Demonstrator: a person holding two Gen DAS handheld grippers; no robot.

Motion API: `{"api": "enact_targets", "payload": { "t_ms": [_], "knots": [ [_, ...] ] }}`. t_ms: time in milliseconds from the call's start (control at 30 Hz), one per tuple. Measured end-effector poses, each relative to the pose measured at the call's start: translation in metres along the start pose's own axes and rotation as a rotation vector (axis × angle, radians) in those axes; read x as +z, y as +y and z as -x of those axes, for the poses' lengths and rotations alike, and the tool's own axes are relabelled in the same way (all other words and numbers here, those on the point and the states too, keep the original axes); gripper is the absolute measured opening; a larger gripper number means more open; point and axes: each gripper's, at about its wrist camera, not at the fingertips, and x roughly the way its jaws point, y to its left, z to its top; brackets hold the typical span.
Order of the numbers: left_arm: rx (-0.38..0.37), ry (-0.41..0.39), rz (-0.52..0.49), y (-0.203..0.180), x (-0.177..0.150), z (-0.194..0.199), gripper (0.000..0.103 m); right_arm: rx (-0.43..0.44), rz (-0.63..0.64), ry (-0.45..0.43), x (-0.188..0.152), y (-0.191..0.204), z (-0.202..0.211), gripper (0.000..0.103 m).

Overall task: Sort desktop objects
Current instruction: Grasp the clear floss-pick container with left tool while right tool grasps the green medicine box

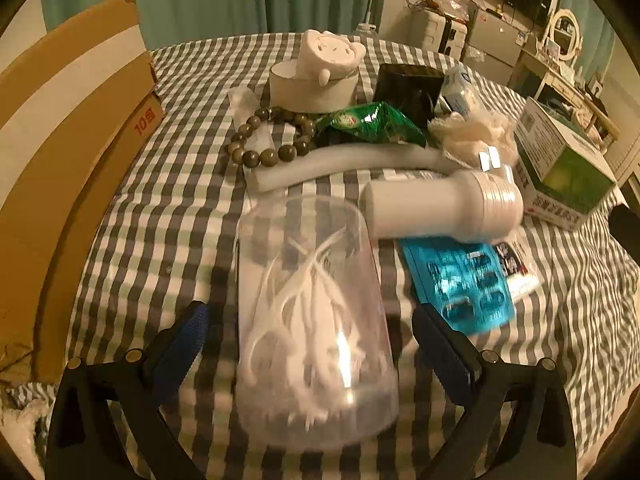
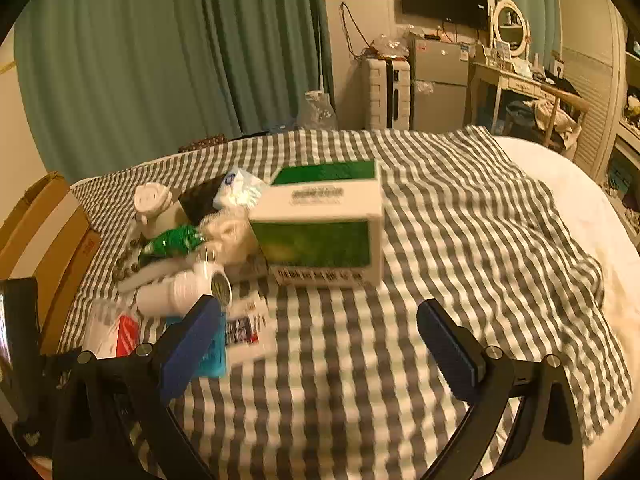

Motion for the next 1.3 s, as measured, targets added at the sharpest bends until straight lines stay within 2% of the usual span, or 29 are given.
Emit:
{"api": "enact_targets", "payload": {
  "t_ms": [100, 200, 300, 400, 533, 733, 800, 867, 967, 1167, 1300],
  "knots": [
    [-0.013, 0.014, 0.025, 0.001, 0.0, -0.008, 0.102, -0.019, 0.036, -0.033, 0.008, 0.012, -0.009, 0.099],
    [-0.012, 0.012, 0.021, 0.002, 0.0, -0.01, 0.101, -0.088, 0.083, -0.055, 0.016, 0.021, -0.021, 0.099],
    [-0.013, -0.001, 0.026, 0.001, 0.0, -0.011, 0.098, -0.129, 0.073, -0.075, 0.021, 0.022, -0.03, 0.099],
    [-0.004, -0.005, 0.035, 0.002, 0.0, -0.011, 0.092, -0.133, 0.058, -0.073, 0.025, 0.02, -0.039, 0.099],
    [0.001, -0.021, 0.046, 0.005, 0.001, -0.009, 0.076, -0.151, 0.052, -0.076, 0.032, 0.02, -0.051, 0.099],
    [0.01, -0.026, 0.022, -0.001, -0.002, -0.011, 0.072, -0.205, 0.042, -0.088, 0.035, 0.018, -0.062, 0.099],
    [0.013, -0.028, 0.015, -0.003, -0.002, -0.011, 0.072, -0.189, 0.032, -0.087, 0.035, 0.017, -0.063, 0.099],
    [-0.009, -0.031, 0.021, -0.001, -0.001, -0.009, 0.064, -0.198, 0.033, -0.061, 0.035, 0.015, -0.07, 0.099],
    [-0.016, -0.036, 0.024, 0.002, 0.001, -0.007, 0.064, -0.203, 0.038, -0.059, 0.034, 0.016, -0.07, 0.099],
    [-0.03, -0.046, 0.047, 0.005, 0.002, -0.008, 0.064, -0.199, 0.044, 0.01, 0.028, 0.014, -0.091, 0.099],
    [-0.035, -0.057, 0.054, 0.004, 0.003, -0.009, 0.064, -0.136, -0.034, 0.026, 0.023, 0.003, -0.093, 0.099]
  ]
}}
